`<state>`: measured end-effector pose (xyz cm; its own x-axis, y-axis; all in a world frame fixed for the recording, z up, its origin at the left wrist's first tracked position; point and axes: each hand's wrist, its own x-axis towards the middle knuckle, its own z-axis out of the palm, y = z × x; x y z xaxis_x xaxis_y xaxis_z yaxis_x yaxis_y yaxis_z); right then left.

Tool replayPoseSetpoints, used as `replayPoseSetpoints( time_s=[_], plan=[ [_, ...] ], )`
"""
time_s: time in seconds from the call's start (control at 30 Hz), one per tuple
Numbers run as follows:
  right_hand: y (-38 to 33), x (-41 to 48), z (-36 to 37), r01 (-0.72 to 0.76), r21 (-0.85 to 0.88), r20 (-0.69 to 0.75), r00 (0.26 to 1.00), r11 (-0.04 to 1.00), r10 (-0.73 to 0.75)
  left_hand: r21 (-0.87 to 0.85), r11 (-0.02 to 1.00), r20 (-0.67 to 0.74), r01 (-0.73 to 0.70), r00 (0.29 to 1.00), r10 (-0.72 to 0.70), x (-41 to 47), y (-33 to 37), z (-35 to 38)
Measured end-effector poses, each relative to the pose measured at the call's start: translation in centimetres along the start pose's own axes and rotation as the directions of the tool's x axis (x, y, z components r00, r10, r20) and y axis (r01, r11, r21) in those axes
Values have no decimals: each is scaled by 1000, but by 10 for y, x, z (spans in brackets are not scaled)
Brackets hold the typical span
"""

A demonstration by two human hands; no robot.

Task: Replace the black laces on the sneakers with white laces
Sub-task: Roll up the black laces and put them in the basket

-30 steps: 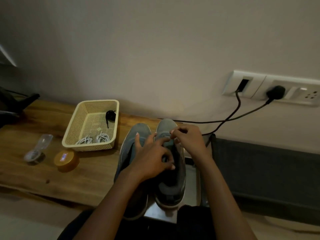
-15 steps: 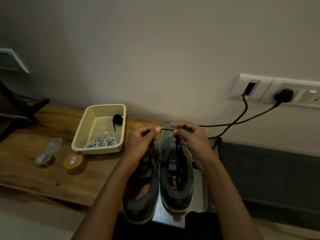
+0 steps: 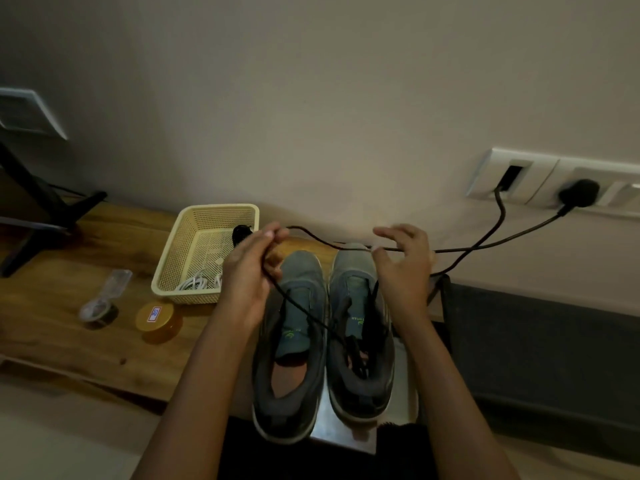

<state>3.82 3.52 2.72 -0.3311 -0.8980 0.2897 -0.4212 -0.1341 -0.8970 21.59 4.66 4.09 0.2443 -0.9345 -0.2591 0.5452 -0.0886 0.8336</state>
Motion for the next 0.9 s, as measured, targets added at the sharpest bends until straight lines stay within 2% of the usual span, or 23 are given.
replayPoseSetpoints(
  time_s=[0.03,0.07,0.13,0.17,0.2,0.23,0.3,0.37,0.4,0.43,0.5,0.53,0.57,0.63,0.77,0.83,0.9],
  plan=[
    [-2,-1,1,74,17,101,992,997,-76,167,986,60,0,998,-10,-5,-2,4],
    [-4,-3,3,73,102,222,970,992,-94,293,956,123,4,991,-42,-10,-5,8],
    [-10,-6,8,8,203,416,904,979,-94,391,920,210,10,973,-100,-18,-10,15],
    [-10,-7,10,-8,203,438,895,979,-83,392,920,218,12,970,-105,-19,-11,18],
    [-12,-8,11,-41,200,411,910,979,-45,371,929,209,19,972,-103,-19,-11,19],
    [-10,-7,11,-72,186,325,946,980,8,329,944,193,32,976,-101,-17,-9,18],
    [-5,-1,8,-184,221,38,983,958,181,176,982,154,74,983,-102,-11,-4,12],
    [2,5,-1,-300,321,-180,912,898,369,-42,993,111,113,988,-108,-5,2,4],
    [6,6,-4,-311,308,-241,888,899,390,-120,986,88,119,990,-109,-2,4,2],
    [8,6,-6,-298,215,-261,900,930,349,-148,982,69,115,992,-106,-1,5,0],
    [9,1,-1,-180,-99,-192,968,979,159,-91,991,64,102,993,-97,-3,5,1],
    [7,-2,2,-89,-202,-132,989,975,63,-40,994,87,105,991,-101,-5,4,2],
    [4,-4,7,-5,-207,-72,997,978,-10,17,993,123,113,986,-114,-8,3,4],
    [-5,-9,13,84,-11,67,994,996,-83,116,984,208,132,966,-154,-13,0,8],
    [-24,-18,22,-122,285,372,928,951,7,176,971,315,165,925,-214,-17,1,13],
    [-25,-18,22,-134,353,382,924,926,-12,161,969,322,189,918,-233,-17,2,13],
    [-23,-13,19,-83,343,329,944,936,-37,175,957,331,233,901,-280,-18,3,11]
  ],
)
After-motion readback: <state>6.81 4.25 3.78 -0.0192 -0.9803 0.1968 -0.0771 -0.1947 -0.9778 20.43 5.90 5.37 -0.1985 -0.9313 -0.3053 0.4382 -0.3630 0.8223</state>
